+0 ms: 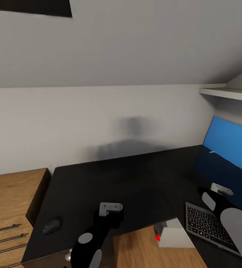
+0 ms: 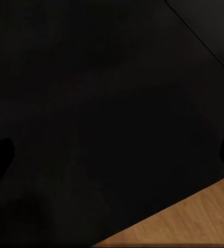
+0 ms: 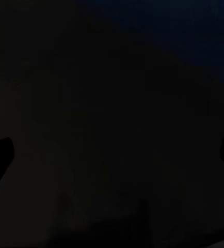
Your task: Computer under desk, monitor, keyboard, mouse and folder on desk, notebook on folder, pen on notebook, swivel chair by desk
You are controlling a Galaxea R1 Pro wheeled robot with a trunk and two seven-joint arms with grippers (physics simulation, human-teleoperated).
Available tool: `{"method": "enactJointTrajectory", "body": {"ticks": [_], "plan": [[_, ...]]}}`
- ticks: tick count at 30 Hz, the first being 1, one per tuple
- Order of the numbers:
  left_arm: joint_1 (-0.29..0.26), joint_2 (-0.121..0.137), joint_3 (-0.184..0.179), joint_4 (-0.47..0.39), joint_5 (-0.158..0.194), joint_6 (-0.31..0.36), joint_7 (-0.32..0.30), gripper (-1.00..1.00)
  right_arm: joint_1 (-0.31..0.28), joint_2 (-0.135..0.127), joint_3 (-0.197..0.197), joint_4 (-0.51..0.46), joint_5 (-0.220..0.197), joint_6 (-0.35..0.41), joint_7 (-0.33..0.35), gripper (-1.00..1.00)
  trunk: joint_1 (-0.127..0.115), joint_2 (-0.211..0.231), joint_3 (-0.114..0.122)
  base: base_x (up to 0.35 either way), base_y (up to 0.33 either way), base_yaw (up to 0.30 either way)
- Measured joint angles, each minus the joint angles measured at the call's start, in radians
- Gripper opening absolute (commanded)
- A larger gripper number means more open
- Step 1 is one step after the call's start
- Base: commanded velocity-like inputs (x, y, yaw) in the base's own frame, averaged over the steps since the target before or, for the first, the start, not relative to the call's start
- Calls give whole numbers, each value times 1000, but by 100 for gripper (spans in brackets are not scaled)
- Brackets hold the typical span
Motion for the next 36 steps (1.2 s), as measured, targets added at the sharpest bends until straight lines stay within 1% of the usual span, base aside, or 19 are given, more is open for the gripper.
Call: {"method": "enactJointTrajectory", "body": {"ticks": [8,10,11,12,15,19,23,24,26,27,28,30,32,36], "plan": [[0,0,1,0,2,2,-1,100,0,0,0,0,-1,3,0,100,31,-56,-25,0,0,0],[0,0,0,0,2,-1,-1,100,0,0,1,0,0,15,-1,100,38,-70,-31,0,0,0],[0,0,-1,0,1,-3,-2,100,0,0,0,0,0,44,0,100,42,-77,-35,0,0,0],[0,0,-1,0,2,-3,-2,100,0,0,0,0,0,56,0,100,46,-84,-38,0,0,0],[0,0,-2,0,1,-11,-4,100,0,0,0,-1,1,99,1,100,46,-84,-38,0,0,0],[1,0,-2,0,1,-21,-4,100,0,0,0,-1,1,118,0,100,46,-84,-38,0,0,0],[0,0,-2,0,0,-43,-2,100,0,0,0,-1,1,122,0,100,61,-112,-50,0,0,0],[1,0,-3,0,0,-59,0,100,0,0,0,-1,1,122,0,100,65,-119,-53,0,0,0],[1,0,-6,0,0,-114,3,100,0,0,0,-1,1,123,0,100,73,-133,-60,0,0,0],[1,0,-10,0,-1,-152,2,100,0,0,0,-1,1,123,0,100,77,-140,-63,0,0,0],[1,0,-15,0,-1,-232,2,100,0,0,0,-1,1,124,0,100,81,-147,-66,0,0,0],[1,0,-17,0,-1,-265,1,100,0,0,0,-1,1,124,0,100,88,-161,-72,0,0,0],[1,0,-20,0,-2,-312,0,100,0,0,0,-1,1,124,0,100,96,-175,-78,0,0,0],[1,0,-22,0,-2,-319,0,100,0,0,0,-1,1,124,0,100,111,-203,-91,0,0,0]]}}
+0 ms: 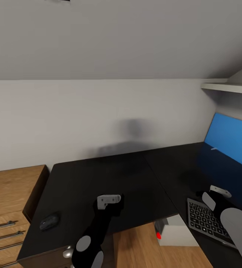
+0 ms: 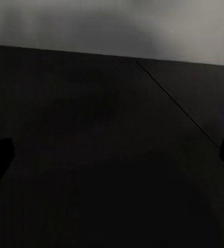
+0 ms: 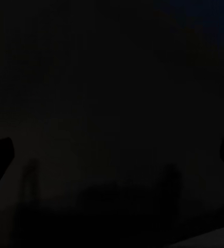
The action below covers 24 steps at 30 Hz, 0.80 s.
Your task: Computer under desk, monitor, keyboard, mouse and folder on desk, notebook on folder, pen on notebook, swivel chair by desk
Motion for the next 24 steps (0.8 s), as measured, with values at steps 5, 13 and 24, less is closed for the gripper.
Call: {"method": "enactJointTrajectory", "body": {"ticks": [5,13,24], "plan": [[0,0,-23,1,0,-3,0,100,0,0,0,0,0,1,0,100,19,-35,-16,0,0,0],[0,6,-43,2,0,4,-1,100,-1,0,1,-9,1,-3,0,100,50,-91,-41,0,0,0],[0,8,-45,5,0,29,-2,100,-1,0,2,-9,1,-4,0,100,50,-92,-41,0,0,0]]}}
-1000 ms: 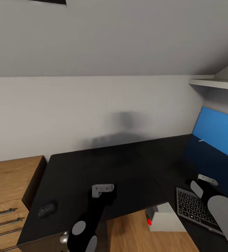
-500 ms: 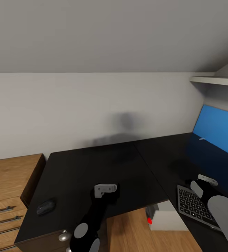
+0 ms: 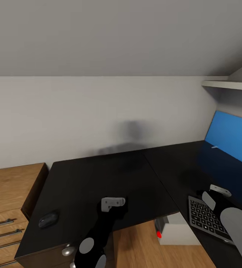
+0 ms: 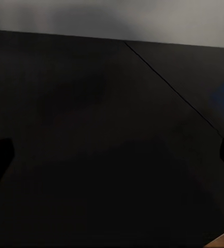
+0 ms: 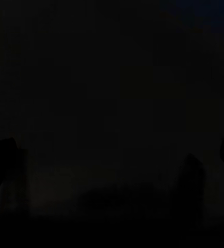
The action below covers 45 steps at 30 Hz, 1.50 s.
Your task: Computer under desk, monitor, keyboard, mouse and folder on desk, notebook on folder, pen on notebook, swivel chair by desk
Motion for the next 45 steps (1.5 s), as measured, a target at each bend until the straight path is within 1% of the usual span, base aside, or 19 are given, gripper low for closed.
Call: {"method": "enactJointTrajectory", "body": {"ticks": [8,20,27,40,42,44,45], "plan": [[0,20,1,3,1,0,0,100,0,0,1,0,1,-2,0,100,0,0,0,-71,0,0],[0,23,1,3,2,-2,0,100,0,1,1,0,3,-3,0,100,0,0,0,-78,5,0],[0,23,2,3,1,-2,0,100,0,13,1,-5,11,-3,-2,100,0,0,0,-104,26,0],[0,22,2,3,2,-1,0,100,0,16,2,-5,11,-4,-1,100,0,0,0,-83,65,0],[0,22,2,3,1,-1,0,100,0,21,2,-5,11,-10,-1,100,0,0,0,-43,25,0],[0,22,2,3,1,-1,0,100,0,33,3,-8,16,-13,-3,100,0,0,0,-12,7,0],[0,22,1,3,2,-1,0,100,1,38,1,-18,5,-4,-2,100,0,0,0,-5,3,0]]}}
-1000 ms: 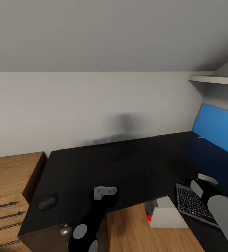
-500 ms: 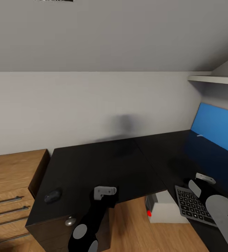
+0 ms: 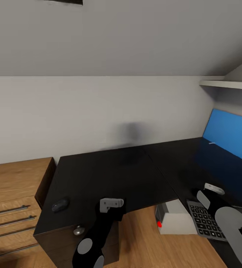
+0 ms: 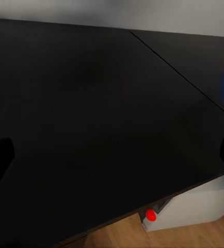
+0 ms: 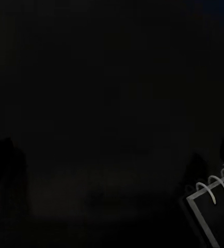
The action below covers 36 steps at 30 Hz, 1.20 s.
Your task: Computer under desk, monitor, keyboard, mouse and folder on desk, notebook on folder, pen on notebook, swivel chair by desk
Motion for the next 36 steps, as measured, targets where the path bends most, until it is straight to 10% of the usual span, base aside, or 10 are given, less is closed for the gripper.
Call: {"method": "enactJointTrajectory", "body": {"ticks": [36], "plan": [[0,0,-1,0,0,0,0,100,0,3,-2,-16,-1,-2,-9,100,0,0,0,-89,0,0]]}}
